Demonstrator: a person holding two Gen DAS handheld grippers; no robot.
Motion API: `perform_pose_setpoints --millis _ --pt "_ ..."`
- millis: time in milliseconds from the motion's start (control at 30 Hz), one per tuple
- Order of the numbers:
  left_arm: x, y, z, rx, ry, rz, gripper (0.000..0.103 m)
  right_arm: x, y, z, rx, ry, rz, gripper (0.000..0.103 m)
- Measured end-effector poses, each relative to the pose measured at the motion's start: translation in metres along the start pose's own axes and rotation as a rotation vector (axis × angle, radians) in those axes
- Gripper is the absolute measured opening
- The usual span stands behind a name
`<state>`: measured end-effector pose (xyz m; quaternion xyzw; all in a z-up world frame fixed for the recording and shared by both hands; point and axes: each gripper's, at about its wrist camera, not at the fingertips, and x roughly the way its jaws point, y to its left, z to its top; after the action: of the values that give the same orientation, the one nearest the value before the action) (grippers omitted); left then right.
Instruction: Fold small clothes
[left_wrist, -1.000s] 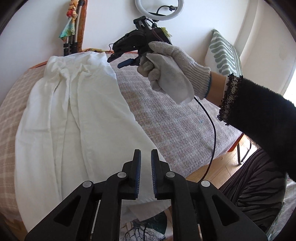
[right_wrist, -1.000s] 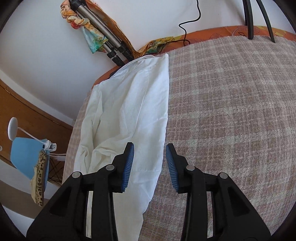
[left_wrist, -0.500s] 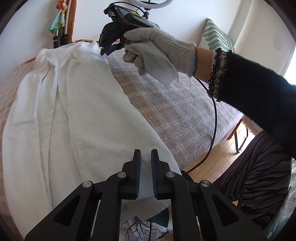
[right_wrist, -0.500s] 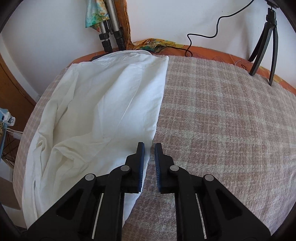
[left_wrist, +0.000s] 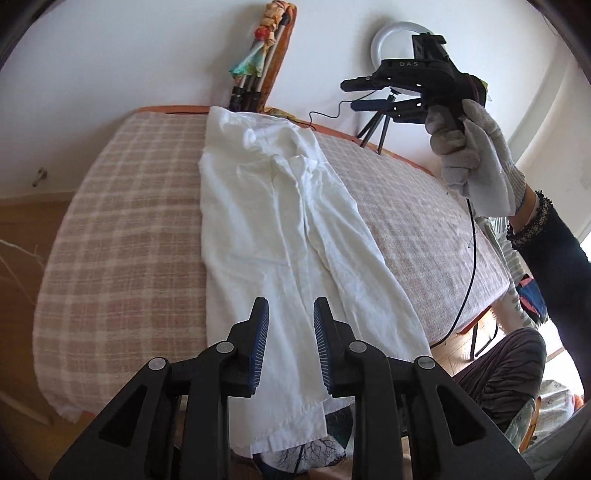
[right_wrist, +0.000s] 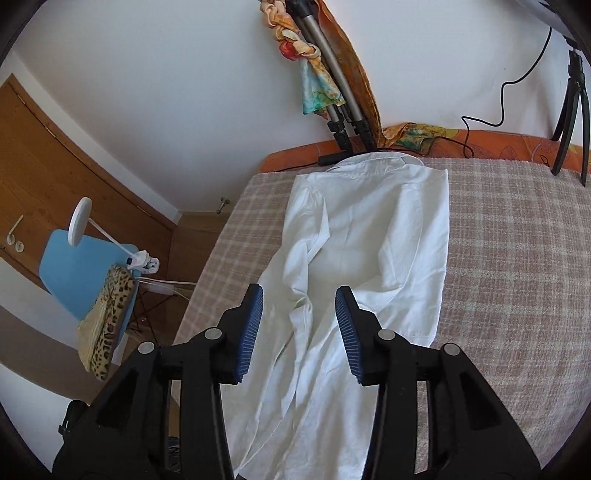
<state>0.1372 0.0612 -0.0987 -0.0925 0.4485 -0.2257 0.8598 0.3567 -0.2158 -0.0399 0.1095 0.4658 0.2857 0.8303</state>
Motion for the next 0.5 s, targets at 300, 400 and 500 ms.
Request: perform_pose_setpoints --millis 300,400,500 --pt "0.046 0.035 -0.020 -0.129 0.200 -0.043 0.028 0.076 0.029 0.041 0.021 0.006 0.003 0.055" --pt "0.052 0.031 -0.024 -0.099 0.224 -0.035 0.028 0.115 0.026 0.052 0.024 0.024 -0.024 0.055" --pt "0.055 0.035 -0.024 -0.112 0.231 -0.040 0.028 0.153 0.021 0.063 -0.004 0.035 -0.086 0.055"
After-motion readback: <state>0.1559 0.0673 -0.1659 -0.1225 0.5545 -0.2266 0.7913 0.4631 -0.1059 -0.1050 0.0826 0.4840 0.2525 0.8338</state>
